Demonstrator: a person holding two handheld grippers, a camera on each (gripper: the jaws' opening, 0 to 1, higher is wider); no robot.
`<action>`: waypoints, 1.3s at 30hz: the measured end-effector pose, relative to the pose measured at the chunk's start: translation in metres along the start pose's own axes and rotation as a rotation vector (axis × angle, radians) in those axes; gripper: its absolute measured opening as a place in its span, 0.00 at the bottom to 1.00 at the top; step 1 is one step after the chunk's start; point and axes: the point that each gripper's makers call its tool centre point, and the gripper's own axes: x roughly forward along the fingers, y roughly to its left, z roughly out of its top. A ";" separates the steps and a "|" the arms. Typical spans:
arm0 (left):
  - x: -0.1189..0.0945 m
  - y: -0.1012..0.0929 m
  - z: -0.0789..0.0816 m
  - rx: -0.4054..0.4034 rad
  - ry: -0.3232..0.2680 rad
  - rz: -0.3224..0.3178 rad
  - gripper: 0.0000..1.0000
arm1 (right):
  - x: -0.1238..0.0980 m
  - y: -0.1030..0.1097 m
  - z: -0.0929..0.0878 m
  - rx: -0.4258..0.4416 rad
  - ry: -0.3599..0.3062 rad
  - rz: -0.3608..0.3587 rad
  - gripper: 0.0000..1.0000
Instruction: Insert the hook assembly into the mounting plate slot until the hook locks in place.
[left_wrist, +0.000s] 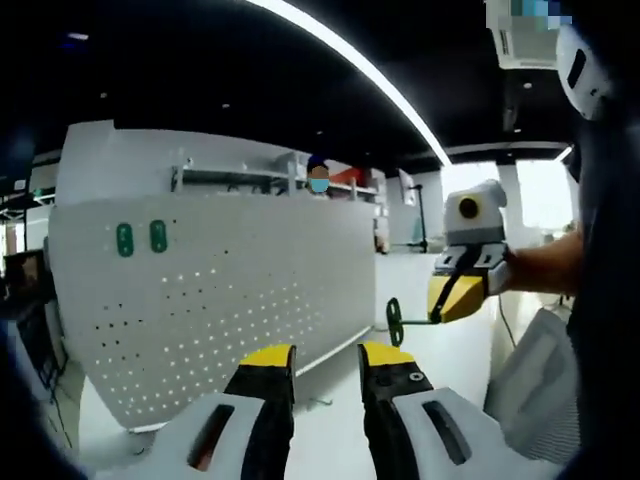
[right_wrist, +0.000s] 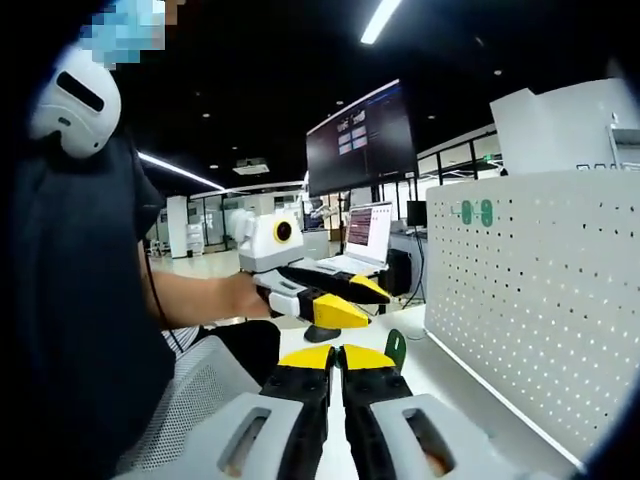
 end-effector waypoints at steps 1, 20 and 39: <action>0.000 0.004 -0.001 0.008 0.003 0.027 0.29 | 0.000 -0.001 0.000 0.000 0.000 0.000 0.01; 0.013 0.019 -0.022 -0.047 -0.018 0.248 0.35 | 0.016 -0.042 0.018 -0.037 0.014 0.008 0.01; 0.022 0.002 -0.033 0.012 0.028 0.172 0.35 | 0.054 -0.107 0.068 -0.118 -0.029 -0.009 0.01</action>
